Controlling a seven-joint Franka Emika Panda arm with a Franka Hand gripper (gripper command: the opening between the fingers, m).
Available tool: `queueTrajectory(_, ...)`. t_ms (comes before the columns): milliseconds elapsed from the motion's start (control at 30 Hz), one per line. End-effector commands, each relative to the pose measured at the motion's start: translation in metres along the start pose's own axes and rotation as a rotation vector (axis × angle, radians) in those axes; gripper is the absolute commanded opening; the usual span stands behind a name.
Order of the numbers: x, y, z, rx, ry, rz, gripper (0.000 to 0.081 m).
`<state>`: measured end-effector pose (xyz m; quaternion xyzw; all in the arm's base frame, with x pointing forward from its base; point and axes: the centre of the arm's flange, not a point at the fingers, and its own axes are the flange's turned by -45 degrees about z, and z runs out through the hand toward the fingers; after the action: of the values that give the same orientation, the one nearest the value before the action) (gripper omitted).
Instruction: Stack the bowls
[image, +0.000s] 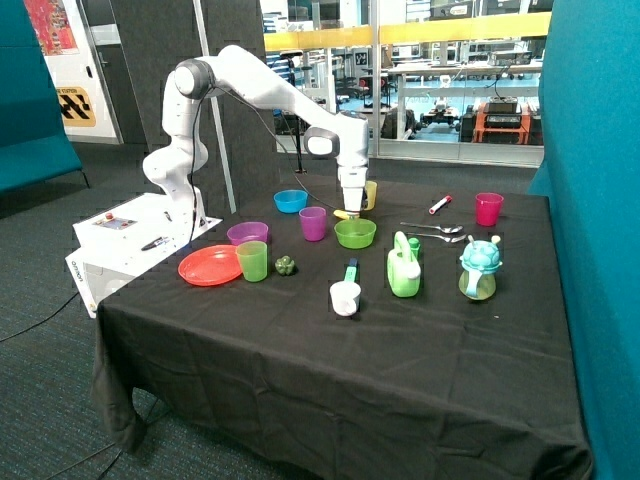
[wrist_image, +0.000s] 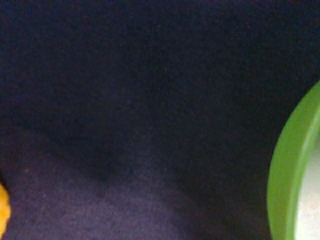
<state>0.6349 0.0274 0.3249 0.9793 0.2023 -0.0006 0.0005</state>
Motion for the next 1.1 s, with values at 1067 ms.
queueTrajectory(1067, 0.01, -0.008, 0.034, 0.0008, 0.0013, 0.032, 0.0001)
